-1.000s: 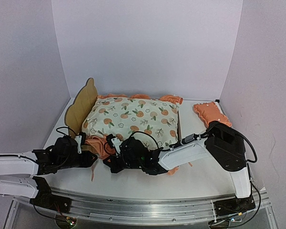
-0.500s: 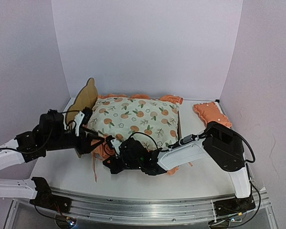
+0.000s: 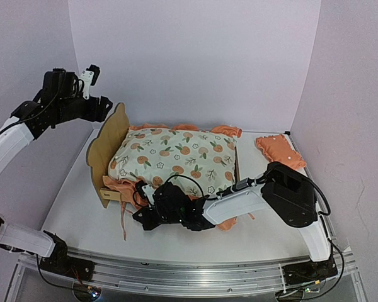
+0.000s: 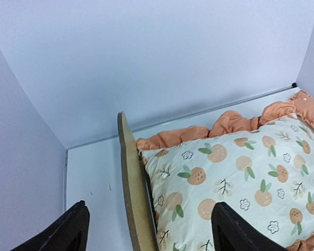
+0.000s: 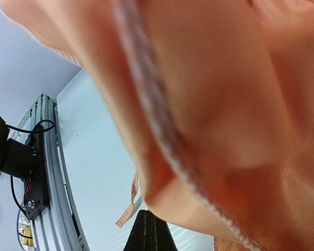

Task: Set up the pet bed

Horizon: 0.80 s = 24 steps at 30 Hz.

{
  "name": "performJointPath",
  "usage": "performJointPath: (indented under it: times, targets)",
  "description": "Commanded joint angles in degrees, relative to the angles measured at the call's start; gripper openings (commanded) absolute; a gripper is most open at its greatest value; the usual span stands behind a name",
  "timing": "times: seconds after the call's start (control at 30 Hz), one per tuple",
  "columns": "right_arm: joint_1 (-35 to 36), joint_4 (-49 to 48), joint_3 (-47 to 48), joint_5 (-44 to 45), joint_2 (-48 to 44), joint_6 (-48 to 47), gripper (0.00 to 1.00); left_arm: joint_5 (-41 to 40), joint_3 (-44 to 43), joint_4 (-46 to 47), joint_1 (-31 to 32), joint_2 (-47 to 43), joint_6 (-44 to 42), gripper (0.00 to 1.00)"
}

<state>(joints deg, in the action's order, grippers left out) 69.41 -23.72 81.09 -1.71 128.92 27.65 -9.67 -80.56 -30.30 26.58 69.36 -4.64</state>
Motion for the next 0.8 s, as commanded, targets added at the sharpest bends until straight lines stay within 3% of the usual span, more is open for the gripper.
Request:
performJointPath:
  times: [0.0, 0.2, 0.53, 0.67, 0.77]
  targets:
    - [0.1, 0.6, 2.2, -1.7, 0.9, -1.0, 0.00, 1.6, -3.4, -10.3, -5.7, 2.9, -0.6, 0.86]
    - [0.1, 0.8, 1.6, -1.8, 0.7, -0.5, 0.00, 12.4, -6.9, -13.9, -13.6, 10.6, 0.3, 0.82]
    - [0.1, 0.8, 1.6, -1.6, 0.8, -0.6, 0.00, 19.1, -5.8, -8.7, -13.8, 14.3, -2.9, 0.66]
    - [0.1, 0.8, 1.4, -1.1, 0.4, -1.0, 0.00, 18.2, -2.8, -7.0, -13.8, 14.3, -3.1, 0.47]
    - [0.1, 0.8, 1.0, -0.5, -0.2, -1.5, 0.00, 19.8, -2.1, -6.4, -13.6, 14.6, -2.8, 0.43]
